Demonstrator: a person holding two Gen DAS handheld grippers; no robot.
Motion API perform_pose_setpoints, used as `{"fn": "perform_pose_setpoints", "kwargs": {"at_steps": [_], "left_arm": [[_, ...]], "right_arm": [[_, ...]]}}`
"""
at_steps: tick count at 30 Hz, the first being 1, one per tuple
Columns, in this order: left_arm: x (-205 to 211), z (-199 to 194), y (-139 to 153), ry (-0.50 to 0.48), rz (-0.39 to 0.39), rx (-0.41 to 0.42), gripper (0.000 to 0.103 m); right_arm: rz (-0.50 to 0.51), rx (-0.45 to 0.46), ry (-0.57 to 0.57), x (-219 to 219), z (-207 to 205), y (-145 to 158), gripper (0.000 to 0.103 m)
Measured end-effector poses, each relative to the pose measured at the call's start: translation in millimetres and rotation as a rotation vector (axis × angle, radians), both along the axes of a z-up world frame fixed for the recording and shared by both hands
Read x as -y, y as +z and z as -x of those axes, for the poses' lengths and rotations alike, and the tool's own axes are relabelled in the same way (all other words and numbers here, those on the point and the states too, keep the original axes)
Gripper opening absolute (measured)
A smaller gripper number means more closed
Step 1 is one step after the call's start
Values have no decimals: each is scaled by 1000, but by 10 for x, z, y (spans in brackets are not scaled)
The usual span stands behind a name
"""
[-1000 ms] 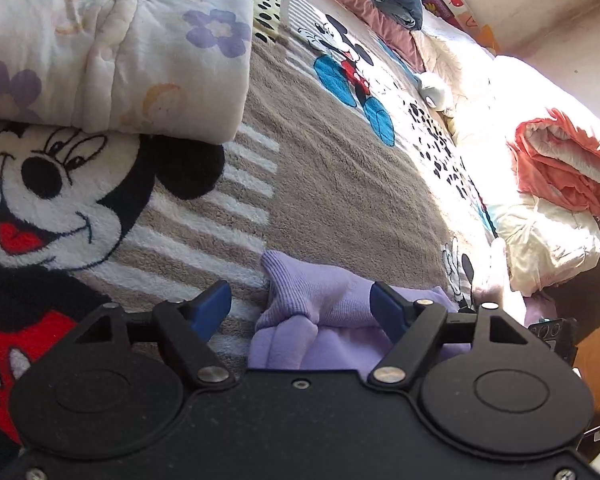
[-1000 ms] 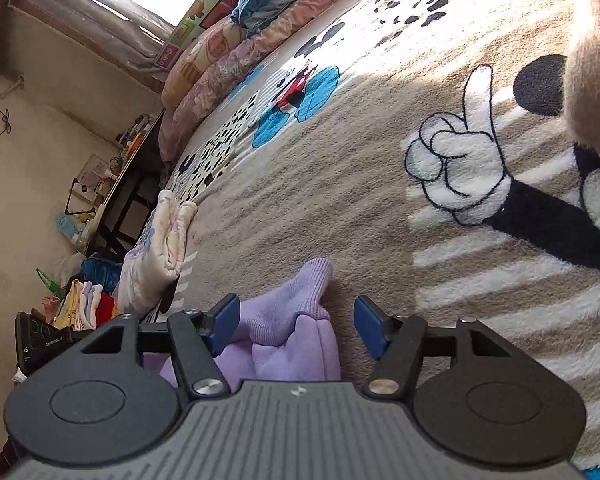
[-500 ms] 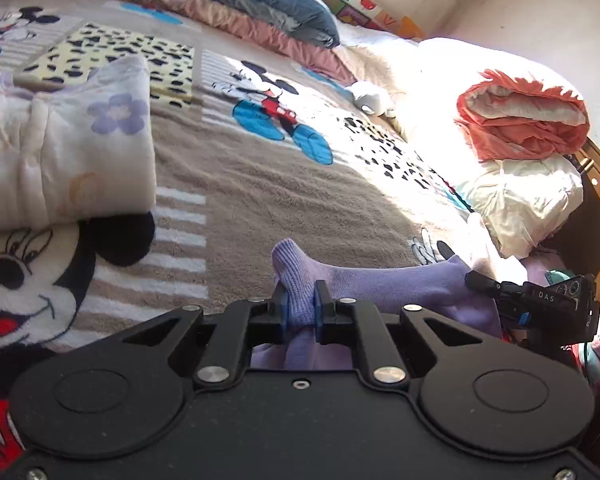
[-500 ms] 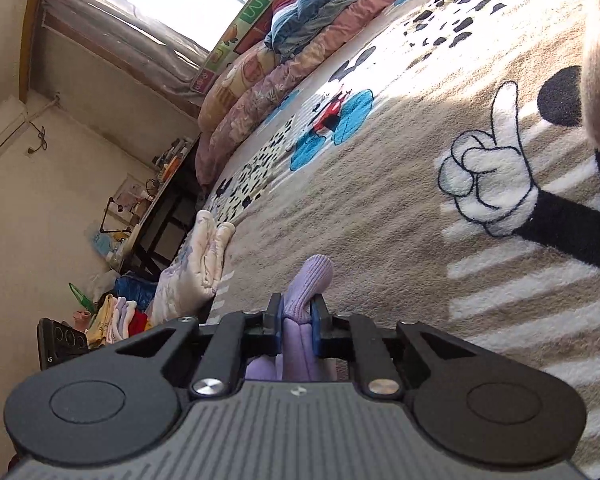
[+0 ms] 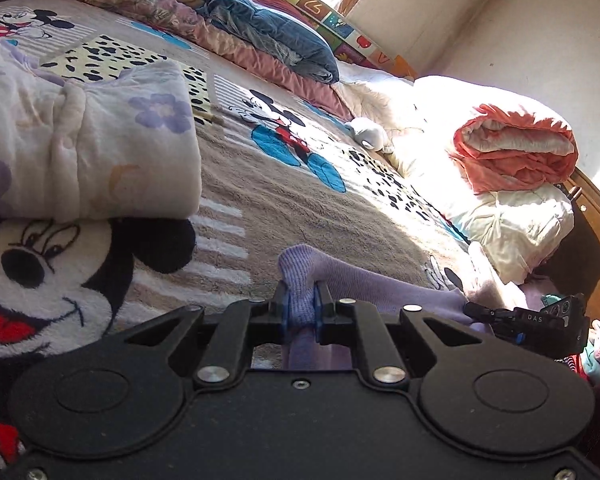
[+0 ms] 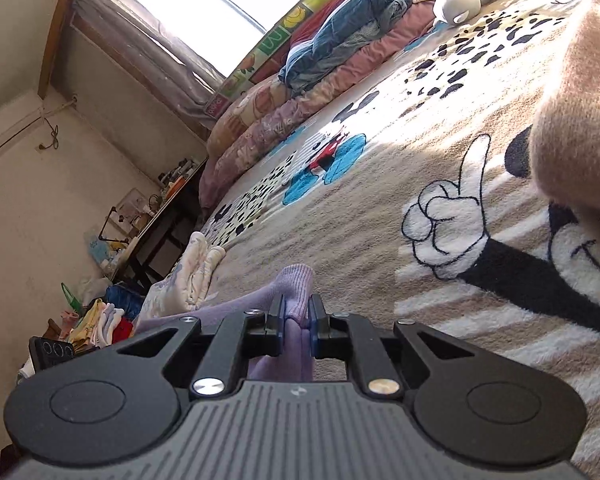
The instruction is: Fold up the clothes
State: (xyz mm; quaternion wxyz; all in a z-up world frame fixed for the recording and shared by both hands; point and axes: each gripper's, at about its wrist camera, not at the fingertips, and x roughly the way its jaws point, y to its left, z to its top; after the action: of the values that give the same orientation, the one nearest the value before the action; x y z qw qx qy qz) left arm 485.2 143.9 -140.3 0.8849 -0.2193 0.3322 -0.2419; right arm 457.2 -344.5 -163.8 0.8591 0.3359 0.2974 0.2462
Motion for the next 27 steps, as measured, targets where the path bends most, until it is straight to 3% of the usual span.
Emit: {"fn": "perform_pose_setpoints", "kwargs": {"at_steps": [6, 7, 8, 9, 12, 14, 15, 17, 18, 20, 21, 24, 26, 27], "left_arm": [[-107, -109, -229, 54, -21, -122, 10], [-131, -107, -256, 63, -17, -130, 10], [-119, -100, -253, 65, -27, -125, 10], [-59, -93, -230, 65, -71, -119, 11], [108, -90, -148, 50, -181, -102, 15], [143, -106, -67, 35, -211, -114, 21], [134, -77, -14, 40, -215, -101, 33], [116, -21, 90, 51, -223, -75, 44], [107, -2, 113, 56, -223, -72, 45], [90, 36, 159, 67, -222, -64, 44], [111, 47, 190, 71, -226, -47, 44], [209, 79, 255, 44, -227, -2, 32], [317, 97, 258, -22, -214, 18, 30], [334, 89, 226, -23, -229, 9, 27]], "right_arm": [[56, -123, -63, -18, -73, -211, 12], [70, -148, -97, 21, -76, -258, 0], [47, -158, -116, 67, -72, -303, 0], [38, -160, -132, 90, -65, -324, 0], [148, -149, -99, -54, -60, -237, 0], [203, -135, -106, -104, -37, -137, 1], [208, -118, -121, -95, -5, -83, 6], [195, -91, -143, -62, 50, 15, 14], [168, -94, -132, -48, 46, 35, 18], [126, -99, -99, -43, 33, 59, 51], [137, -100, -75, -76, 18, 70, 52], [211, -70, -10, -277, -21, 118, 49], [251, -66, 35, -395, -37, 116, 16], [272, -64, 58, -453, -45, 114, 13]]}}
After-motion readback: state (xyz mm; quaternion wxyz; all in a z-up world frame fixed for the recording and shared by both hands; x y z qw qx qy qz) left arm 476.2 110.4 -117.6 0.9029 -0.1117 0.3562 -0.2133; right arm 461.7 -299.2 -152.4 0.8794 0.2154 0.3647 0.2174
